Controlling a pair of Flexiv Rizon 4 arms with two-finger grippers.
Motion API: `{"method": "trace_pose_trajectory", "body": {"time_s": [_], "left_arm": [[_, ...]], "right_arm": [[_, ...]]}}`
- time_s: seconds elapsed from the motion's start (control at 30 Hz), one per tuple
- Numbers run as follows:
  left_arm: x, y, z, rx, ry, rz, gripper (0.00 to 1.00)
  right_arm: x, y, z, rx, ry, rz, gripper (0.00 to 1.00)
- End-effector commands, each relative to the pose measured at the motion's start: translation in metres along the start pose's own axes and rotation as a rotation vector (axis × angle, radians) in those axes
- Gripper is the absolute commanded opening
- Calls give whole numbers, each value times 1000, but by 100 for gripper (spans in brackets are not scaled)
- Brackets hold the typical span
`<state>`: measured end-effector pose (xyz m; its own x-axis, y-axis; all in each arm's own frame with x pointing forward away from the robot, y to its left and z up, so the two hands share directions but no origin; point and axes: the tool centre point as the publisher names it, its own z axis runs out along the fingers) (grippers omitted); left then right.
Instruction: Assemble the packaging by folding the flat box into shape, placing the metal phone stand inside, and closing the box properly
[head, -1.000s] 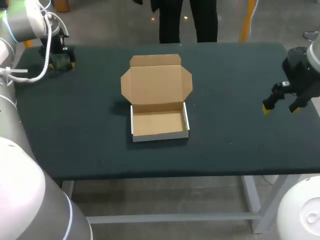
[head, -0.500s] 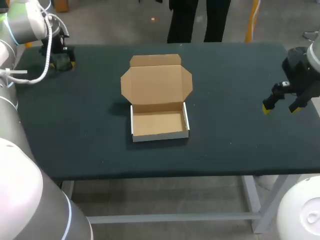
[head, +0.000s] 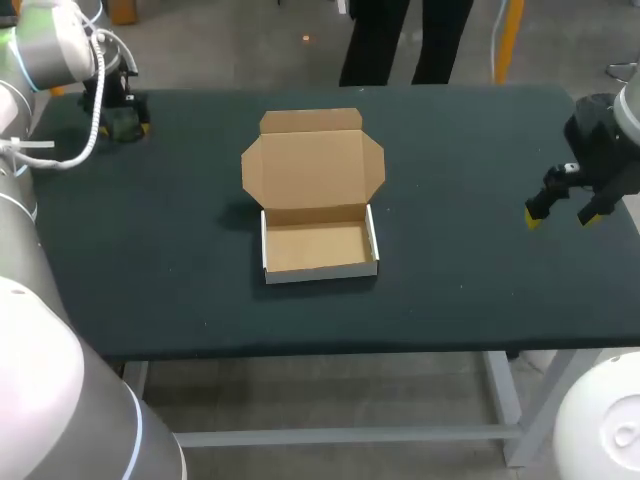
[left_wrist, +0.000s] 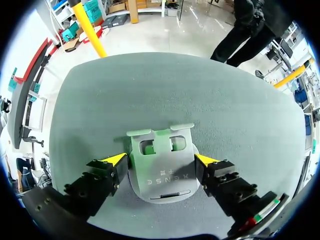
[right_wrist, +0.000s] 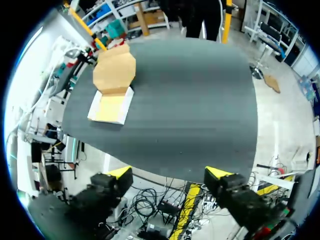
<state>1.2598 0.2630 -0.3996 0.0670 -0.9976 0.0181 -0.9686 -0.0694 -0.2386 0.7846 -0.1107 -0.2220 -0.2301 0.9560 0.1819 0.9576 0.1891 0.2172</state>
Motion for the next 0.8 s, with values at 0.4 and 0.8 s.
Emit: {"method": "trace_pose_trajectory", "body": {"time_s": [0.4,0.8], "left_arm": [[0,-3,7,-194,-1,4,84],[-2,3,0,-181,2,2,0]], "right_arm": [[0,-1,-1,2,-2,1,100],[0,-1,-1,2,-2,1,100]]}}
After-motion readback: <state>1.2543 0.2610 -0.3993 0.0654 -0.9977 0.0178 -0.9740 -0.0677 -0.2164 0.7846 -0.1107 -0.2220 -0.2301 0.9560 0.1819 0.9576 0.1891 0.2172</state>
